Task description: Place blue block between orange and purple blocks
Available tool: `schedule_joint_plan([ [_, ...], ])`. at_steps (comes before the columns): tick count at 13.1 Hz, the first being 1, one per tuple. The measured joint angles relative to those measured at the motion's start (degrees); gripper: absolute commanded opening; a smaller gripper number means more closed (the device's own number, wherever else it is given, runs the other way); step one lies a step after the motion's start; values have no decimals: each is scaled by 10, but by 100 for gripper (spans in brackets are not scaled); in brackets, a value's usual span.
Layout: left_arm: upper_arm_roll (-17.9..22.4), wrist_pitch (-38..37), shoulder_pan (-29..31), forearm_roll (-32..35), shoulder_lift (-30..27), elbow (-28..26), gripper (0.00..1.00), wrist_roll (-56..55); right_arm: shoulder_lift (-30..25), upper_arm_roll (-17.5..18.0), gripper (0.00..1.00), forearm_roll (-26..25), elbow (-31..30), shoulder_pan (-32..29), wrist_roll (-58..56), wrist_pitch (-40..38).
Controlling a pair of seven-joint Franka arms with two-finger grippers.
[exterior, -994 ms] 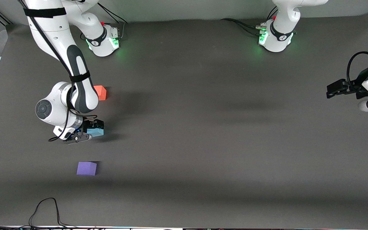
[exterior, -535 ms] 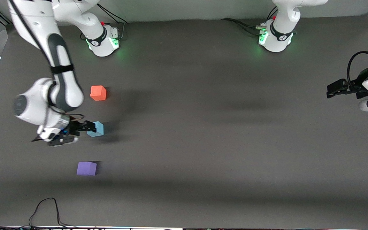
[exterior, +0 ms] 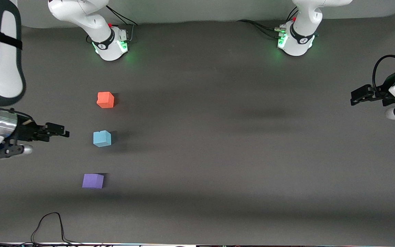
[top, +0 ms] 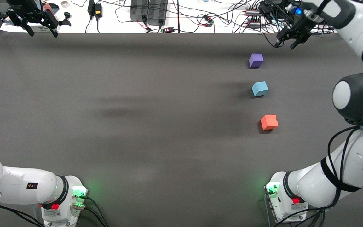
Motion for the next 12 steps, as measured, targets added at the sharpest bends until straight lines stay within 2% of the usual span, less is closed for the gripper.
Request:
schedule_joint_plan([
  [3,0,0,0,0,0,0,100,0,-80,161,100,-70,5,-121,78,-32],
  [4,1,0,0,0,0,0,100,0,-110,195,100,-84,4,-142,93,-44],
  [5,1,0,0,0,0,0,100,0,-137,212,100,-93,2,-149,102,-54],
  [8,2,0,0,0,-1,0,100,0,-201,225,100,-128,-29,-151,114,-68],
  [12,1,1,0,0,-1,1,100,0,-240,238,100,-158,-87,-158,123,-66],
])
